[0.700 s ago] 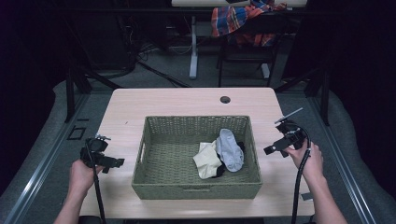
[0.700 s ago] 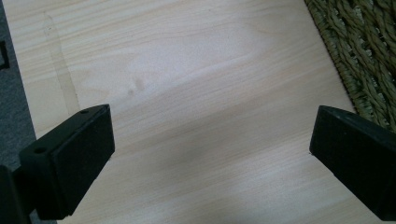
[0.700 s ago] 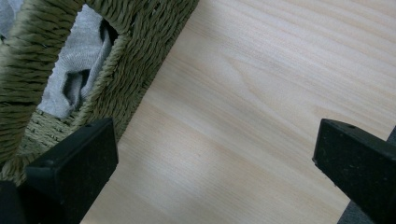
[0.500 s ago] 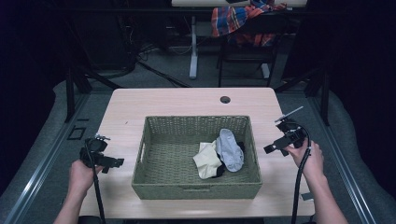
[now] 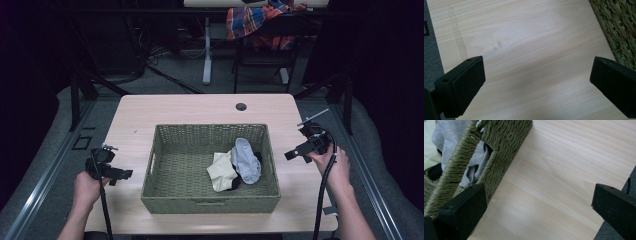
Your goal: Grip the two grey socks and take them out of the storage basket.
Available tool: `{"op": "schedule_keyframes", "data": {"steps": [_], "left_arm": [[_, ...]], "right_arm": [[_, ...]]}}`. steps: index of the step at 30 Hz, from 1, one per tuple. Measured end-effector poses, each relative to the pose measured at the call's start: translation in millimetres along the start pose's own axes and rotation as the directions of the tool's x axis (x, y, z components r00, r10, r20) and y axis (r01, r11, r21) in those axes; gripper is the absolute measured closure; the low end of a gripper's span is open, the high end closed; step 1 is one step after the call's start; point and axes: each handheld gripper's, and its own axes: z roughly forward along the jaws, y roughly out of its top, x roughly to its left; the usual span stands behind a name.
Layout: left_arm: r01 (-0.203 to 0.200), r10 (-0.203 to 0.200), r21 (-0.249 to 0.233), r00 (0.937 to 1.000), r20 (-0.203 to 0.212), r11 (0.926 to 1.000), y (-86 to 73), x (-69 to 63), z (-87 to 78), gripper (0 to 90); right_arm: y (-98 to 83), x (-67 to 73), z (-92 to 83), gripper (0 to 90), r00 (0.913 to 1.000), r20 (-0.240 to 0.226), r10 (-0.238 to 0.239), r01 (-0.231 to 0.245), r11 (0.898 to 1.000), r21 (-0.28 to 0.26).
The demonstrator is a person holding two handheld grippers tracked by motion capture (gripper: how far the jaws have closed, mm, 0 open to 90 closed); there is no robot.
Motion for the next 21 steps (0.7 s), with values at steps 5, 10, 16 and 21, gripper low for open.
{"op": "schedule_keyframes", "data": {"steps": [5, 10, 16, 21], "left_arm": [[0.001, -0.001, 0.001, 1.0, -0.005, 1.0, -0.6, 0.3, 0.0, 0.1], [-0.001, 0.001, 0.003, 1.0, -0.003, 1.0, -0.4, -0.6, -0.6, 0.1], [0.002, -0.002, 0.0, 1.0, -0.004, 1.0, -0.6, -0.3, -0.4, 0.1], [0.001, -0.001, 0.0, 1.0, -0.003, 1.0, -0.6, 0.2, -0.4, 0.1]], "right_arm": [[4.9, 7.9, -11.5, 0.0, 0.9999, 0.0, -0.011, 0.011, 0.999, -0.031], [13.6, 20.7, -22.3, 0.0, 0.999, -0.009, -0.045, 0.044, 0.998, -0.051], [26.1, 41.7, -33.3, 0.0, 0.9962, -0.008, -0.087, 0.087, 0.994, -0.062], [39.3, 63.4, -38.2, 0.0, 0.9905, -0.008, -0.137, 0.136, 0.989, -0.06]]}}
